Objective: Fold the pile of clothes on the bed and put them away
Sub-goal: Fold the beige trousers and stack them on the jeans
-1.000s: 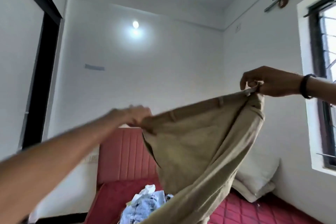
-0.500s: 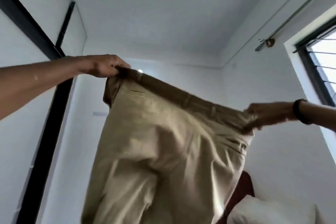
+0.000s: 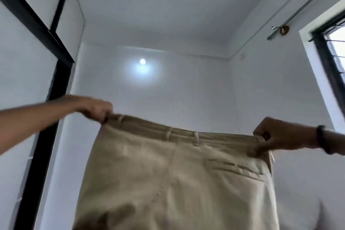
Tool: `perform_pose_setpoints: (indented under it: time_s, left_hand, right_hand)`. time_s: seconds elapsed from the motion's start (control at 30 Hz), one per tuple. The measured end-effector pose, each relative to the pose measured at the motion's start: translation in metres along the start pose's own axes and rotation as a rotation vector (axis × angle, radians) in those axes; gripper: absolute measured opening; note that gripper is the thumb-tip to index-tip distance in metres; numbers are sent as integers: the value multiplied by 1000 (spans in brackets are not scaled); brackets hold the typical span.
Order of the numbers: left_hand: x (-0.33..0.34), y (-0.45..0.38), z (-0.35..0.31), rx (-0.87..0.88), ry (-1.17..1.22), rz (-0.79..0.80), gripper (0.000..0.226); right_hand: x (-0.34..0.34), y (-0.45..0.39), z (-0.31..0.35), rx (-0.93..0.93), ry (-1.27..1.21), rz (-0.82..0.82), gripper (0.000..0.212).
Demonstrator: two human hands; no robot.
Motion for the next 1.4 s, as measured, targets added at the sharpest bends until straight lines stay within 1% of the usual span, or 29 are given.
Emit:
perform_pose_setpoints:
  time_s: [0.03, 0.07, 0.13, 0.2, 0.23, 0.3, 0.37, 0.4, 0.47, 0.5, 0.57, 0.63, 0.67, 0.7, 0.77, 0.8, 0.83, 0.87, 0.9, 0.97, 1.0, 1.1, 1.13, 1.17, 1.23, 1.3, 1.33, 1.37, 1.4]
  left_hand:
    - [-5, 32, -36, -141, -20, 45, 25]
    - [-30, 80, -88, -119, 11, 84, 22]
    - [-37, 111, -144, -197, -131, 82, 18]
    - [-61, 118, -173, -362, -153, -92, 26]
    - [-68, 120, -176, -422, -92, -210, 29]
    - [-61, 134, -185, -493, 72, -324, 30]
    - [-34, 164, -196, -564, 411, -326, 30]
    - [-14, 184, -208, -554, 633, -326, 33]
    - [41, 239, -248, -519, 1133, -250, 45]
    - [68, 272, -273, -580, 1385, -202, 53]
    - [147, 355, -332, -778, 1576, -97, 64]
    - [206, 444, -399, -903, 1428, -37, 44]
    - [232, 486, -429, -900, 1299, 19, 33]
    - [253, 524, -458, -892, 1198, 144, 27]
    - [289, 582, -505, -828, 1040, 452, 40]
    - [301, 601, -519, -776, 992, 579, 49]
    - [304, 609, -526, -751, 966, 644, 57]
    - [306, 606, -524, -732, 932, 639, 62]
    - [309, 606, -525, -717, 877, 624, 66]
    - [307, 594, -523, -668, 802, 537, 77]
    - [308, 590, -525, -614, 797, 503, 83]
    - [310, 579, -539, -393, 822, 462, 93]
    - [309, 574, -542, -349, 839, 445, 90]
    - [305, 569, -543, -326, 844, 420, 85]
    - [296, 565, -543, -300, 824, 343, 76]
    - [288, 564, -543, -268, 819, 293, 71]
    - [287, 564, -545, -242, 827, 290, 71]
    - [287, 565, -549, -205, 843, 297, 72]
    - [287, 566, -555, -157, 860, 299, 70]
  right_hand:
    - [5, -5, 0, 14, 136, -128, 60]
    - [2, -15, 0, -7, 224, -290, 62]
    - [7, -33, -14, 129, 412, -503, 63]
    - [7, -37, -11, 117, 512, -684, 60]
    - [7, -30, -6, 99, 517, -746, 60]
    - [13, -2, -1, 42, 502, -897, 60]
    - [44, 37, 0, -21, 502, -973, 54]
    - [72, 58, -7, -53, 487, -949, 48]
    - [150, 100, -35, -97, 412, -726, 31]
    - [192, 122, -47, -98, 347, -597, 23]
    - [289, 175, -73, 2, 204, -431, 29]
    - [379, 232, -85, 158, 106, -255, 46]
    - [420, 256, -89, 206, 81, -154, 50]
    - [457, 278, -90, 260, 96, -14, 55]
    - [518, 314, -106, 427, 152, 306, 62]
    - [541, 329, -116, 483, 191, 389, 58]
    - [560, 337, -115, 492, 261, 488, 48]
    - [573, 338, -116, 446, 331, 523, 37]
    - [586, 340, -116, 405, 355, 491, 44]
    - [593, 330, -95, 249, 373, 281, 62]
    - [597, 325, -83, 163, 348, 217, 60]
    - [610, 308, -49, -75, 260, 195, 51]
    - [609, 302, -46, -53, 180, 144, 47]
    - [605, 295, -49, 54, 42, 51, 39]
    - [591, 288, -68, 425, -315, -203, 21]
    - [582, 286, -87, 653, -569, -422, 11]
    - [580, 288, -91, 679, -587, -448, 7]
    - [583, 289, -92, 661, -572, -398, 2]
    - [589, 291, -88, 617, -538, -306, 8]
Point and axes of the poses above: each hand's wrist, its own y-axis away from the middle knuckle, its own x-axis out of the palm, z = x × y, the point moved 5 cm from there along -y, towards the middle knuckle, and after that the axes turned 1 degree about z, right-handed, at the moved point
